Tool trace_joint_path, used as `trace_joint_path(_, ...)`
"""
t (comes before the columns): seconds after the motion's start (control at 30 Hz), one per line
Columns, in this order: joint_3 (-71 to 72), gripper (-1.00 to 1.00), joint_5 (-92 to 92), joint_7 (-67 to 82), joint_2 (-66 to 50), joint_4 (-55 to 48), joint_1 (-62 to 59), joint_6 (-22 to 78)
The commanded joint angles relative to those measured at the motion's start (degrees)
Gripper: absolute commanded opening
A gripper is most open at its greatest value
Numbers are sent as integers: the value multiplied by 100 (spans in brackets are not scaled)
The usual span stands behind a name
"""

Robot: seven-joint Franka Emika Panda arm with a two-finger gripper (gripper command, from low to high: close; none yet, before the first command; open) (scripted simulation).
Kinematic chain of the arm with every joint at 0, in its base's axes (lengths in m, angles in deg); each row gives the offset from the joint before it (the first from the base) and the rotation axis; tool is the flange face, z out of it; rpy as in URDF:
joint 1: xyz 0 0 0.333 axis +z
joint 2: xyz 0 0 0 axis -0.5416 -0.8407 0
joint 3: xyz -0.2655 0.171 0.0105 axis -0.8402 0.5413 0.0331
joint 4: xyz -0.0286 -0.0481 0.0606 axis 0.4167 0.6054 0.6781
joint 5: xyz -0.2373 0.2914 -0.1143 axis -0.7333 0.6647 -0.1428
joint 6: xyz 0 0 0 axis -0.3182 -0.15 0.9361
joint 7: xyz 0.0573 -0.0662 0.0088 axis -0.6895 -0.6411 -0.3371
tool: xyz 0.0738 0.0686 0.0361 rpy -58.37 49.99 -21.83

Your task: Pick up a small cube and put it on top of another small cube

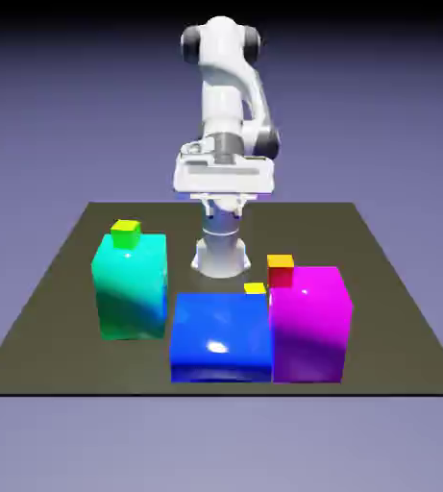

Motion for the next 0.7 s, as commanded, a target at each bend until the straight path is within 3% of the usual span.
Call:
trace_joint_path(0.0,139,0,250,106,-133,-53,200,3)
trace_joint_path(0.47,1966,0,3738,1566,-2020,-662,2731,-190)
trace_joint_path(0.67,2361,0,5233,2131,-2912,-504,2955,-1023)
